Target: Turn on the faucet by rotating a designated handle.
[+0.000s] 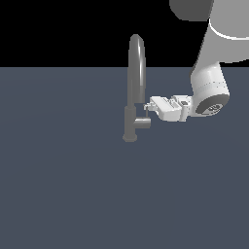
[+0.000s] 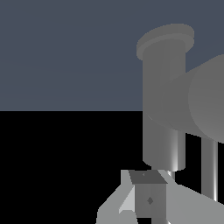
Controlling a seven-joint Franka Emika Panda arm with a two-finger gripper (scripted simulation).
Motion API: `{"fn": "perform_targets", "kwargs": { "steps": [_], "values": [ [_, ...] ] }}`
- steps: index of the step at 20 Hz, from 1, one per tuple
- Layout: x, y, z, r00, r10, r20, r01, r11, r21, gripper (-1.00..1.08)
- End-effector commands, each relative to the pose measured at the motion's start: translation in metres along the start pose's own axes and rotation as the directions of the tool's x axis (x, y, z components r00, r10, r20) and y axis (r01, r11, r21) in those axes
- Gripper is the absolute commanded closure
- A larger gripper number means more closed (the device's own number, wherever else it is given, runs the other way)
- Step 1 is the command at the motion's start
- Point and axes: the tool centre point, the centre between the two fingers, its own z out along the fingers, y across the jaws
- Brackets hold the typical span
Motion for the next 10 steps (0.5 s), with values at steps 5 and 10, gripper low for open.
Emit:
{"fn": "perform_targets", "kwargs": {
  "steps": [5, 10],
  "values": [
    [-0.001, 0.003, 0.000, 1.000, 0.001, 0.001, -0.001, 1.000, 0.001, 1.08],
    [-0.005, 0.012, 0.001, 1.000, 0.001, 0.001, -0.001, 1.000, 0.001, 1.08]
  ]
}}
